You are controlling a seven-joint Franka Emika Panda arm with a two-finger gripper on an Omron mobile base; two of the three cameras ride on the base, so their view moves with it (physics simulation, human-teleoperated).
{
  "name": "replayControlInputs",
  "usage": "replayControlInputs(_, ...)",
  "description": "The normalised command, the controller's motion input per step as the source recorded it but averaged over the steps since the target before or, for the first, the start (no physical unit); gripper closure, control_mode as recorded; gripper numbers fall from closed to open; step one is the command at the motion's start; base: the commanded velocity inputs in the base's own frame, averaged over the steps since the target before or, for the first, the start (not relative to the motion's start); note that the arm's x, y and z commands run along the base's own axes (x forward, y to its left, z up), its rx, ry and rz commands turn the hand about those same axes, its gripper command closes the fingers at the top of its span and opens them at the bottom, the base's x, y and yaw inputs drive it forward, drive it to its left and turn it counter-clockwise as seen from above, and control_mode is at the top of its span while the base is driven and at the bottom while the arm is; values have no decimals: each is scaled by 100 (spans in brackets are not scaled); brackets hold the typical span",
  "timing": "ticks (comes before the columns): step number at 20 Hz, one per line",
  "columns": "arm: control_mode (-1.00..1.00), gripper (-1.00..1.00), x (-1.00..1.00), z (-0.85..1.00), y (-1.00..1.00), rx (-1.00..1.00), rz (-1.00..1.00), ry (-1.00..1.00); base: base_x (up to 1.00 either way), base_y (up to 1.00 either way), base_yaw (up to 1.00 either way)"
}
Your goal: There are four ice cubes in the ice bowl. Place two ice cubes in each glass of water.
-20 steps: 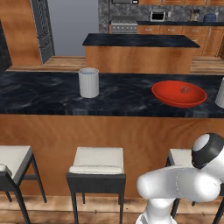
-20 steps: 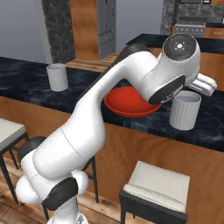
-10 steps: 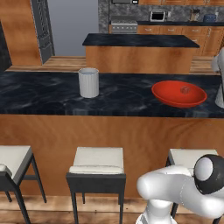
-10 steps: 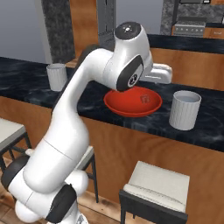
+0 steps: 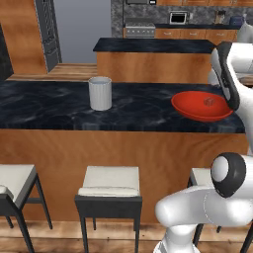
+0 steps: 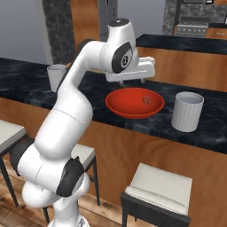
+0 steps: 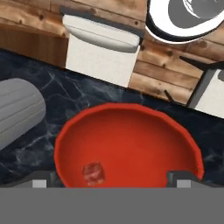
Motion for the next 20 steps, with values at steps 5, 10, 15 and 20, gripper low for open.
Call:
replayControlInputs(5, -100, -100, 26, -59, -11, -6, 9, 18, 0, 0, 0)
replayControlInputs(10, -100, -100, 17, -49, -11, 0, 8, 11, 0, 0, 0)
replayControlInputs(15, -100, -100, 23, -41, 0, -1, 6, 10, 0, 0, 0)
replayControlInputs(20, -100, -100, 28, -35, -14, -1, 4, 8, 0, 0, 0)
